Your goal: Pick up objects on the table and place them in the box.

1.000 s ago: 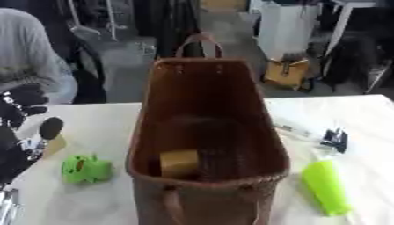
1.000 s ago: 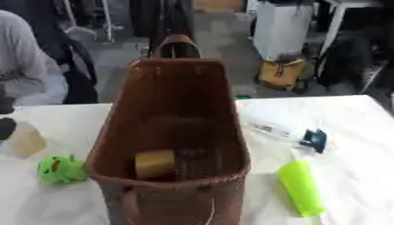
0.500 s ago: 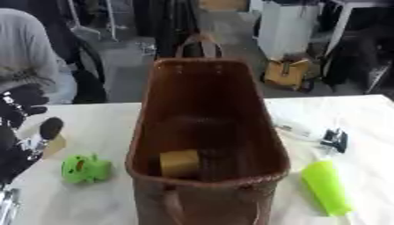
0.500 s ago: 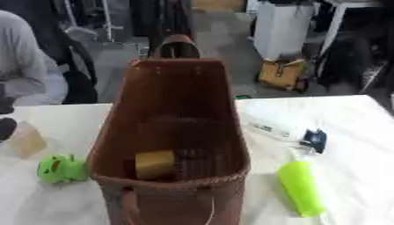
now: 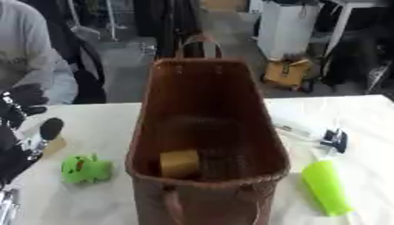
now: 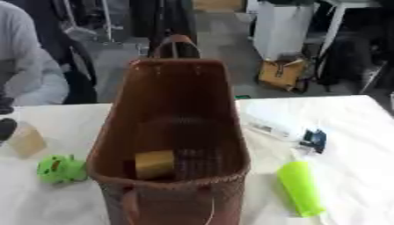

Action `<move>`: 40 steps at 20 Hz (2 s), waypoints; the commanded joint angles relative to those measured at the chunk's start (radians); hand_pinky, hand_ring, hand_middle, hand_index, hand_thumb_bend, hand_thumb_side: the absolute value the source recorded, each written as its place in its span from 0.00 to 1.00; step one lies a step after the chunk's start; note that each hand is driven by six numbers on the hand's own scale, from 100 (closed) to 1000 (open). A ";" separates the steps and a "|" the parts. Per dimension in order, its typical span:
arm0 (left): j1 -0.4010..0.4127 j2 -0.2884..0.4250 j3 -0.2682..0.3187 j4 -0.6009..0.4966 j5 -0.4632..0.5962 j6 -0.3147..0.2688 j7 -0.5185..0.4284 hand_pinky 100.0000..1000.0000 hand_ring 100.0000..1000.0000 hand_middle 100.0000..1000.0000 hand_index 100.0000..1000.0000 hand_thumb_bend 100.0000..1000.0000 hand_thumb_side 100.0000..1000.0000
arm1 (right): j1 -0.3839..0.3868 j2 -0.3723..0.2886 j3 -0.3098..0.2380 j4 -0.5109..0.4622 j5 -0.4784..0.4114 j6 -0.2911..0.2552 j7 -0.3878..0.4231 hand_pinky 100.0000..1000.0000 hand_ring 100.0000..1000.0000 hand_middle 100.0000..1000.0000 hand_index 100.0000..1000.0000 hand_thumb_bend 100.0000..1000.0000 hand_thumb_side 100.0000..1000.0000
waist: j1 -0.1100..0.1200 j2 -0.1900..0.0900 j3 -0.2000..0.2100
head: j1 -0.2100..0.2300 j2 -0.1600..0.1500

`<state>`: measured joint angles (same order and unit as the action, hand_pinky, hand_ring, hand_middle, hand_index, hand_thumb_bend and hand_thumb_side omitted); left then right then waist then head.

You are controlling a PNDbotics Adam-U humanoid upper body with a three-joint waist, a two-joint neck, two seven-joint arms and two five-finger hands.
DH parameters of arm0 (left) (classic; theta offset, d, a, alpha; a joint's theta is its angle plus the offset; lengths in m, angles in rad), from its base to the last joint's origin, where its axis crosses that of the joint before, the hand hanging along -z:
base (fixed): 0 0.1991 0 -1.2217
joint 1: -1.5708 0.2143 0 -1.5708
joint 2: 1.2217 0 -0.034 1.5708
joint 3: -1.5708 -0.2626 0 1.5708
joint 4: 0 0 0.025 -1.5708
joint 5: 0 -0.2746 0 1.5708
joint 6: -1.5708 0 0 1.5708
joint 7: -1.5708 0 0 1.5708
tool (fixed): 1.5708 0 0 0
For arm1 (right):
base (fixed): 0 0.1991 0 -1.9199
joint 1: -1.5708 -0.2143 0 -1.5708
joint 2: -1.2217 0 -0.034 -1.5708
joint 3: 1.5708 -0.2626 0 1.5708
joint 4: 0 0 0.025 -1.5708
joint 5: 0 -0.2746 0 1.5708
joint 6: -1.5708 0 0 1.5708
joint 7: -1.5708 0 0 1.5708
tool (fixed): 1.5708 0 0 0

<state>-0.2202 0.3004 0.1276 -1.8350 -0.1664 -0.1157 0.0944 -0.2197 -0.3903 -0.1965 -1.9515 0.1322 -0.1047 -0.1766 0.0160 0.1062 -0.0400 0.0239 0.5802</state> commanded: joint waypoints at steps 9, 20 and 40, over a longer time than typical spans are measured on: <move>-0.039 0.339 -0.014 0.071 -0.454 0.114 -0.330 0.74 0.75 0.75 0.81 0.88 0.47 | -0.006 -0.028 -0.002 -0.017 0.007 -0.001 0.006 0.49 0.60 0.68 0.77 0.27 0.57 | 0.007 -0.021 -0.005 | -0.005 -0.006; -0.234 0.489 -0.152 0.294 -0.742 0.028 -0.771 0.77 0.81 0.76 0.87 0.97 0.51 | -0.002 -0.034 0.003 -0.014 0.008 -0.002 0.015 0.49 0.60 0.68 0.77 0.27 0.57 | 0.011 -0.032 -0.016 | -0.003 -0.001; -0.407 0.291 -0.209 0.740 -0.968 -0.037 -0.505 0.77 0.80 0.72 0.83 0.98 0.52 | 0.001 -0.026 0.005 -0.013 0.003 -0.003 0.018 0.49 0.60 0.68 0.77 0.27 0.57 | 0.003 -0.035 -0.025 | 0.001 0.004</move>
<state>-0.6044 0.5790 -0.0943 -1.1087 -1.1419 -0.1505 -0.4298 -0.2107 -0.3920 -0.1897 -1.9515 0.1356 -0.1063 -0.1614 0.0214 0.0853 -0.0642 0.0223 0.5811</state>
